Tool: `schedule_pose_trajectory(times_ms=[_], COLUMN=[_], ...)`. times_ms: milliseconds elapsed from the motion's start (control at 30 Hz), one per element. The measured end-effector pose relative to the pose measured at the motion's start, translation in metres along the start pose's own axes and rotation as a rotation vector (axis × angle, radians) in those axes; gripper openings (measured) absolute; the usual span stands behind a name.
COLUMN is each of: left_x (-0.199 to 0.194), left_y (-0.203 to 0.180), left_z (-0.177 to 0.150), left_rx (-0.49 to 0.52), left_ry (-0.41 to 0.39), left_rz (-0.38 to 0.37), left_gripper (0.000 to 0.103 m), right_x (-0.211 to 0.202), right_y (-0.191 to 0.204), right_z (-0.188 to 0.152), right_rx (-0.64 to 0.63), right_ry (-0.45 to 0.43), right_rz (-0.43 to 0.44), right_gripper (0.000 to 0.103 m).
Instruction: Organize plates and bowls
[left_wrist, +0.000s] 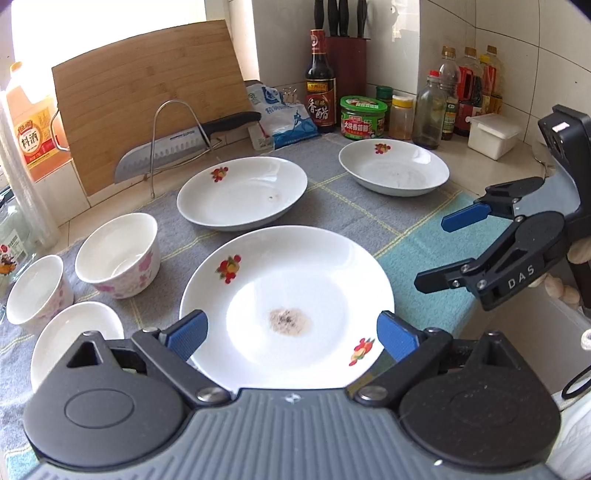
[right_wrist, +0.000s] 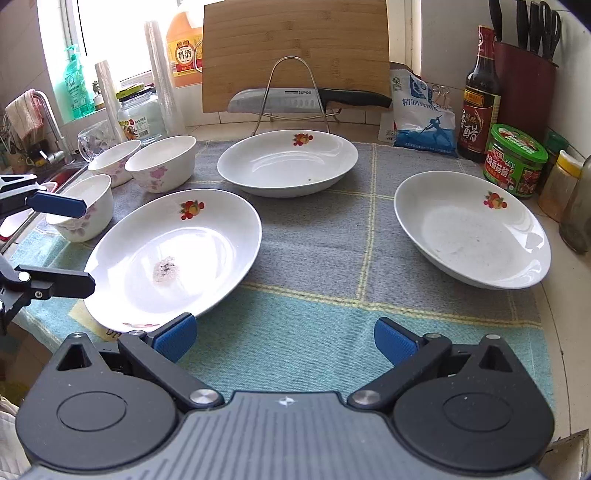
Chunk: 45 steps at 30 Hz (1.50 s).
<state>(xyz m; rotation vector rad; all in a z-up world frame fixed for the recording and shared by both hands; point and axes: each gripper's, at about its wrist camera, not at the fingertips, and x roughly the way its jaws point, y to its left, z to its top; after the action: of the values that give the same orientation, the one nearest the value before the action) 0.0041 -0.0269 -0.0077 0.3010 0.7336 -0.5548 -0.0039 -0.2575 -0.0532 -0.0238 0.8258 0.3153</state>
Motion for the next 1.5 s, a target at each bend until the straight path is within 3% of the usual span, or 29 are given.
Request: schedule_pose_trajectory(times_ms=[300,600,1067,1500], left_x=[0.004,0.028,0.051,0.051], left_y=[0.018,0.021,0.030,0.032], left_z=[-0.043,-0.053,-0.044,-0.046], left_rx=[-0.019,0.016,-0.016,-0.019], left_ry=[0.090,0.141,0.137,0.101], left_rz=[0.005,-0.011,-0.074,-0.076], left_gripper=[0.098,0.098,0.103,0.103], right_x=[0.015,0.029,0.057,0.075], right_y=[0.025,0.037,0.046,0.055], right_z=[0.004,0.004,0.015,0.029], right_rx=[0.015,0.010,-0.030,-0.117], right_ry=[0.037,0.083,0.161,0.242], right_rz=[0.028,0.072,0.119,0.072], right_gripper=[0.103,0.103,0.103,0.103])
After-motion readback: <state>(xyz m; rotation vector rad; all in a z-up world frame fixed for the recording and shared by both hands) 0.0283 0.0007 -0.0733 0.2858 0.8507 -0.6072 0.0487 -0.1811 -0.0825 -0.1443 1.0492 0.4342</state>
